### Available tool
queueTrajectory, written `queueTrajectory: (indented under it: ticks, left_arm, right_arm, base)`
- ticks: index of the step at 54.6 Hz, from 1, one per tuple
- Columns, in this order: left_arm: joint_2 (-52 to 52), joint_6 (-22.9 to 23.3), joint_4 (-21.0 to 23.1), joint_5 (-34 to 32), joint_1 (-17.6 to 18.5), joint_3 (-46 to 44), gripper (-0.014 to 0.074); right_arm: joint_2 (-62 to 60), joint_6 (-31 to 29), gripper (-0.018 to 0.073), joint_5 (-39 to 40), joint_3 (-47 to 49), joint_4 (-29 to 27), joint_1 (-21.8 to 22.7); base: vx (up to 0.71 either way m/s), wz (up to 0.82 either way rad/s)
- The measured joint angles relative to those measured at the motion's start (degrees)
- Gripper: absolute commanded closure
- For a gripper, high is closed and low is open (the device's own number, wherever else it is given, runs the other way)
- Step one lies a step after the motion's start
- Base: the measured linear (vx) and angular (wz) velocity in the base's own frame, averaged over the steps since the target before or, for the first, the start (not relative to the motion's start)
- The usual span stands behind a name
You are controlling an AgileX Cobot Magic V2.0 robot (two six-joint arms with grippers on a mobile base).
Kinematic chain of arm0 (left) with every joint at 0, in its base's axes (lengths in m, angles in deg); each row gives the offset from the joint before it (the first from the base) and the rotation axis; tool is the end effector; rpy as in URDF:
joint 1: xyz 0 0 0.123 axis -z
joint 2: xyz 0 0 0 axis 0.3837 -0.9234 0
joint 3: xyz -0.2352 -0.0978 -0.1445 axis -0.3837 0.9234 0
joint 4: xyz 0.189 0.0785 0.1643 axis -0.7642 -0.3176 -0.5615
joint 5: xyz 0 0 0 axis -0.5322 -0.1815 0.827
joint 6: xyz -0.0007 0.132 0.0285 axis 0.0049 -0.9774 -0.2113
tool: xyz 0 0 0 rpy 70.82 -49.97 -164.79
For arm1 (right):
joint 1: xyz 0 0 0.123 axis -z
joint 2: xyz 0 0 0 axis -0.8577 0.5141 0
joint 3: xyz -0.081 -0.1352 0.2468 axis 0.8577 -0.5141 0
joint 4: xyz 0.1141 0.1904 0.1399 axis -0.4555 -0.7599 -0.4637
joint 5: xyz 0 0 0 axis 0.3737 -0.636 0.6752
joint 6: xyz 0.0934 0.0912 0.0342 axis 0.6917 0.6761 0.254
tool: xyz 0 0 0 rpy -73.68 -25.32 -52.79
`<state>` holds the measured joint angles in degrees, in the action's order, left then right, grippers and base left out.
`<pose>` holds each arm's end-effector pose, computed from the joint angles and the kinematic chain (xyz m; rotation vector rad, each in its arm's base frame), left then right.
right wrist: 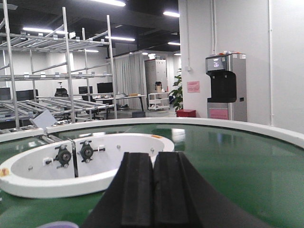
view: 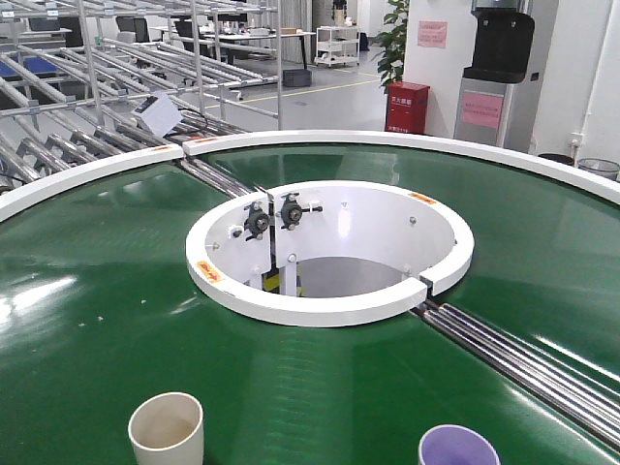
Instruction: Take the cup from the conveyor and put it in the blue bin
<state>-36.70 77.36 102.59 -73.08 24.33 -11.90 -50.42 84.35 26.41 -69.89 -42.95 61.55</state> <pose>0.0930 0.0019 0.2629 -0.1015 1.2654 -0.1257 0.0952 -0.0021 0.2531 0.0799 1.2944 0.0586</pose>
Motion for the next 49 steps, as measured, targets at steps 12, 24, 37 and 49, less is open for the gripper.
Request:
queueTrajectory:
  ticks: [12, 24, 37, 49]
  left_arm:
    - [-9.5, -1.2, -5.9, 4.2, 0.0, -24.7, 0.0599]
    - [-34.1, -1.4, -6.6, 9.0, 0.0, -43.8, 0.0599]
    - [-49.4, -1.4, -6.7, 11.5, 0.0, -49.3, 0.0321]
    - [-51.5, -0.4, -6.7, 11.6, 0.0, -49.8, 0.0195]
  right_arm:
    - [9.9, -3.6, 0.0568, -4.9, 23.6, 0.0, 0.0]
    - [32.7, -4.1, 0.0568, -8.8, 42.9, 0.0, 0.0]
    - [46.5, -4.3, 0.0558, -11.3, 47.1, 0.0, 0.0]
    - [47.8, -4.4, 0.0447, -11.2, 47.3, 0.0, 0.0]
  base:
    - [0.0, 0.0]
    - [0.0, 0.0]
    - [0.0, 0.0]
    - [0.0, 0.0]
